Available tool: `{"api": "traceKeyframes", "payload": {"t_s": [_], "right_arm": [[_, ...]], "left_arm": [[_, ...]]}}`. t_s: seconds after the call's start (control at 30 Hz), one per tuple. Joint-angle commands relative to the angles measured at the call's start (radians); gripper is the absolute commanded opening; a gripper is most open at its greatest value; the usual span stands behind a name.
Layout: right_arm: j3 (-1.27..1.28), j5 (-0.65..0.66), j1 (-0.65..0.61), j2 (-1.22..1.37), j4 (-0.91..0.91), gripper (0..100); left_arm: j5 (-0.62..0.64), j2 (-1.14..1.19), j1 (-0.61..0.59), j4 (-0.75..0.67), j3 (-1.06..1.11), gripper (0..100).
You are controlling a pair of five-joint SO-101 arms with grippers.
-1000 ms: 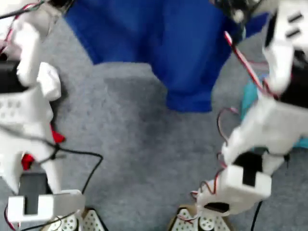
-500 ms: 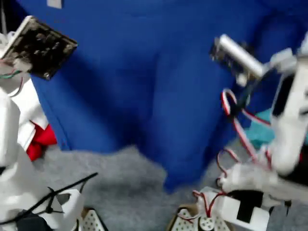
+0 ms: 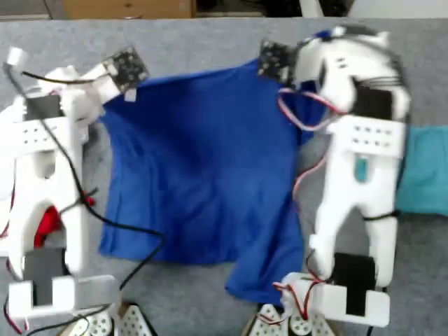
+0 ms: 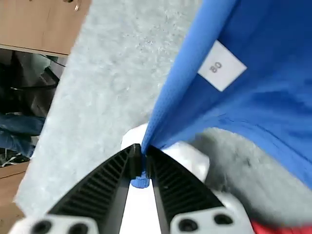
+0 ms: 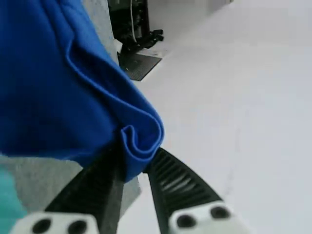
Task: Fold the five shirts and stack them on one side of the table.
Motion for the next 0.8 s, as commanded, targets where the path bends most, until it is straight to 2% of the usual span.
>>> {"api": "traceKeyframes", "payload": {"t_s": [0.0,0.13,0.3,0.6,0.77], "right_arm": [[0.249,0.083,-0.018,0.019,-0.491,0.2],[0.255,0.110,-0.018,0.156,-0.767,0.2],[0.015,0.109,-0.005,0.364,-0.931,0.2],[-0.665,0.120,-0.038,0.777,-0.954,0.2],[-0.938,0.186,-0.042,1.000,-0.953,0.2]], "left_arm": [[-0.003,0.108,-0.028,-0.290,0.026,2],[-0.002,0.246,-0.028,-0.489,-0.020,2],[0.041,0.395,-0.028,-0.681,-0.164,2],[0.037,0.559,-0.028,-0.853,-0.414,2],[0.035,0.585,-0.029,-0.870,-0.445,2]]}}
